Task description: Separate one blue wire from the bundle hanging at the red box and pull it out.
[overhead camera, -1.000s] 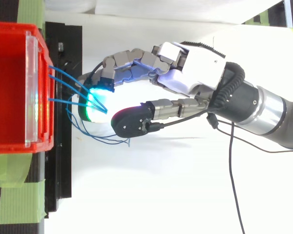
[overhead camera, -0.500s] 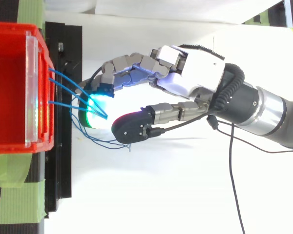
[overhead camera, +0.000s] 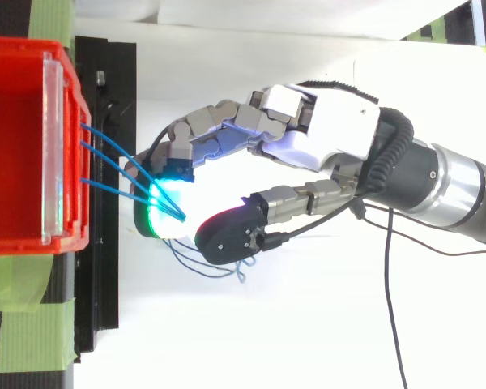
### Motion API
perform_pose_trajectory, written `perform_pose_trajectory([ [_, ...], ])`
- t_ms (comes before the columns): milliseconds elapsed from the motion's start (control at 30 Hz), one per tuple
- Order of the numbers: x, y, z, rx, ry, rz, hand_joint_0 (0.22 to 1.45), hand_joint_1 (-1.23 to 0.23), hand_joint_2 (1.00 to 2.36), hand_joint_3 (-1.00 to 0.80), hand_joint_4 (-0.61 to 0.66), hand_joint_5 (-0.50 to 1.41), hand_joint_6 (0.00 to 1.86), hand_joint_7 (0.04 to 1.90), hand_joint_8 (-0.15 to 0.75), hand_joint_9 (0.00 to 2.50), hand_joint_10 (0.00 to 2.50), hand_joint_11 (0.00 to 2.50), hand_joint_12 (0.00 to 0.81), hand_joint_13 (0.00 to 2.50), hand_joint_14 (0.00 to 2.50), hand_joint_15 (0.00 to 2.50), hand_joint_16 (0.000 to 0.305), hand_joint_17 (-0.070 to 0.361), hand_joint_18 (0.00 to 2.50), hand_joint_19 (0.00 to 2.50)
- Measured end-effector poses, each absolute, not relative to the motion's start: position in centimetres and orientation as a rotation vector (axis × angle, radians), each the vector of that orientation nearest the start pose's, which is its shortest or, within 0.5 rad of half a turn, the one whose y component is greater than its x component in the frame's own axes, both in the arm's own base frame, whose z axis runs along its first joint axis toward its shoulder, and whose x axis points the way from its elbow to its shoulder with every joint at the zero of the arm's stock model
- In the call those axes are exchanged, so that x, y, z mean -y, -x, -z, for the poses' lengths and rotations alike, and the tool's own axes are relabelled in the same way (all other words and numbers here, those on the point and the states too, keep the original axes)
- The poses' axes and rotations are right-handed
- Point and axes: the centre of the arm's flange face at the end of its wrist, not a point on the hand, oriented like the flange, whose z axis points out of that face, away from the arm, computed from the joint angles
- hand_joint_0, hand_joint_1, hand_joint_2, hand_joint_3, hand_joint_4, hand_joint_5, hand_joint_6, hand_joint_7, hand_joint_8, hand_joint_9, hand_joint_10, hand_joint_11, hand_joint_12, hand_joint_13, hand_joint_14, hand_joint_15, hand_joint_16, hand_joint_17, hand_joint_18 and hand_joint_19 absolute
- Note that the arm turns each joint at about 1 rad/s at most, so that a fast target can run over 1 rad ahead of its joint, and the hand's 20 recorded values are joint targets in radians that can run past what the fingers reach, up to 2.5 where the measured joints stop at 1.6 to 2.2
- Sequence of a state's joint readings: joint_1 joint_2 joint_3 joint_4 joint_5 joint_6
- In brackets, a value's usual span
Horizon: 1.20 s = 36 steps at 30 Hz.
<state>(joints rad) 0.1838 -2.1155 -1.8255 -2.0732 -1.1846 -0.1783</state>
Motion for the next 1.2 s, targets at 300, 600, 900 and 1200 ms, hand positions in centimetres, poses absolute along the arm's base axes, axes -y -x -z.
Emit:
perform_pose_trajectory([
  [300,5.96,-62.69,-17.16,-0.886,-1.155,-1.173,0.63,-0.74,1.03,-0.04,0.14,-0.18,0.80,1.12,0.333,0.75,0.01,0.47,0.416,0.82,0.02,0.44,0.049,0.111,0.40,0.39],
  [600,6.08,-62.48,-16.87,-0.842,-1.240,-1.254,0.63,-0.74,1.03,-0.04,0.14,-0.18,0.80,1.12,0.332,0.74,0.01,0.47,0.410,0.92,0.02,0.52,0.049,0.110,0.41,0.39],
  [900,6.14,-62.46,-16.84,-0.807,-1.279,-1.302,0.64,-0.74,1.03,-0.05,0.15,-0.18,0.80,1.13,0.333,0.73,0.01,0.47,0.401,1.09,0.02,0.70,0.049,0.110,0.42,0.39],
  [1200,6.14,-62.45,-16.82,-0.794,-1.295,-1.322,0.64,-0.73,1.03,-0.05,0.15,-0.19,0.80,1.13,0.328,0.72,0.01,0.47,0.380,1.23,0.03,1.00,0.049,0.111,0.43,0.42],
])
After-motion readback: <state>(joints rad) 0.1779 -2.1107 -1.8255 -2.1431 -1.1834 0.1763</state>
